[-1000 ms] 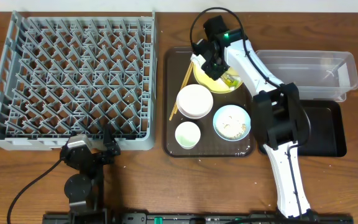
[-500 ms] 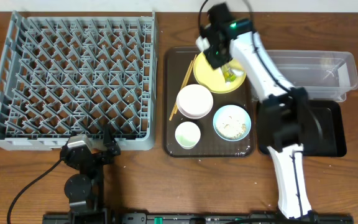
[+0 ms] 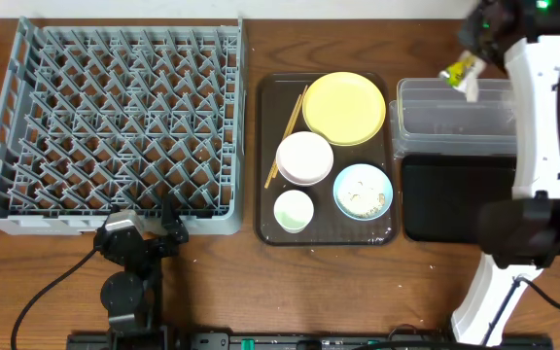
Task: Sort waste into correct bins and load items into the dishwasher
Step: 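Carry the wrapper and tissue right and drop them into the clear bin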
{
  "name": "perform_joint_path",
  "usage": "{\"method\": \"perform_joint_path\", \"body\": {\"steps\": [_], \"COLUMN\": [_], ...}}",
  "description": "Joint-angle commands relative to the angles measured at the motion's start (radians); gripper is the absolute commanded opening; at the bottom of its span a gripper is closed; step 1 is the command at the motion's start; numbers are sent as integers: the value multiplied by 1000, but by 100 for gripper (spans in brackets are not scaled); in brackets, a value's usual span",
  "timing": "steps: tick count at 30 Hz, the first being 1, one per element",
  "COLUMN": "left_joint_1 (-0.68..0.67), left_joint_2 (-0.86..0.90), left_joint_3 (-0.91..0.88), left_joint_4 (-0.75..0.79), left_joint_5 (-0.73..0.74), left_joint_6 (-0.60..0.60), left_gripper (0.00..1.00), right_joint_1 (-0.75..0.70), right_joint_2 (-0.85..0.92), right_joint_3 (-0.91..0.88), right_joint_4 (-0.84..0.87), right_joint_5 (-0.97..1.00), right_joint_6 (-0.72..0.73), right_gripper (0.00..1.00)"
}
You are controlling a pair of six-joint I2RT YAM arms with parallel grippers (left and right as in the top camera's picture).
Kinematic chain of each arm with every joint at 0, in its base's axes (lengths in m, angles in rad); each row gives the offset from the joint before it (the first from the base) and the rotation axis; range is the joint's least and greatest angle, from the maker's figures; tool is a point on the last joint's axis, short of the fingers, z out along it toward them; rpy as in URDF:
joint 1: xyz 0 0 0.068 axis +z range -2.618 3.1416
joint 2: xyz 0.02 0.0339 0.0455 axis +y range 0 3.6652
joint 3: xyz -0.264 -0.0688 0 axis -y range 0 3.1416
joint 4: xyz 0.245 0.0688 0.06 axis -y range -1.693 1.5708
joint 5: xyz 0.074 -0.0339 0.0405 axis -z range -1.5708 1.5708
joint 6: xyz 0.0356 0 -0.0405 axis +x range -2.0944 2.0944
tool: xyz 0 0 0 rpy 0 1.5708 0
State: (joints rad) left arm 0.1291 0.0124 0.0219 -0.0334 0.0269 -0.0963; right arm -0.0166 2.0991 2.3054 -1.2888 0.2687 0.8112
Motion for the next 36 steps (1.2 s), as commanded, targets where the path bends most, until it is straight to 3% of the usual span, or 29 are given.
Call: {"method": "perform_joint_path", "body": {"steps": [1,5,11,14,22,26,32,33,36], "left_joint_1": [3,3,3,3,3,3,3,3,3], "left_joint_2": [-1,-1,-1,-1,-1,-1,-1,-1,-1], "left_joint_3": [-18,-18,-18,-18,-18,-18,-18,-18,-18], "left_joint_4": [-37,-37,-37,-37,-37,-37,-37,-37,-37], "left_joint_5": [-12,-13,-12,-12,-12,-12,-12,-12,-13], "left_joint_6": [13,13,13,13,13,13,13,13,13], "left_gripper": [94,94,94,94,94,94,94,94,94], "right_joint_1": [-43,-83,-94,-94,-94,-92,-55,-41,20], "right_joint_2": [34,34,34,34,8,-40,-142,-156,-178], "right_joint_3": [-81,-178,-282,-293,-227,-209,-209,-209,-209], "right_joint_4": [-16,-32,-9,45,205,204,183,163,53], "right_joint_5": [40,-15,-49,-56,-71,-76,-391,-454,-546], "right_joint_6": [395,591,723,712,238,72,-434,-497,-592], "right_gripper": [1,1,1,22,64,69,66,70,96]}}
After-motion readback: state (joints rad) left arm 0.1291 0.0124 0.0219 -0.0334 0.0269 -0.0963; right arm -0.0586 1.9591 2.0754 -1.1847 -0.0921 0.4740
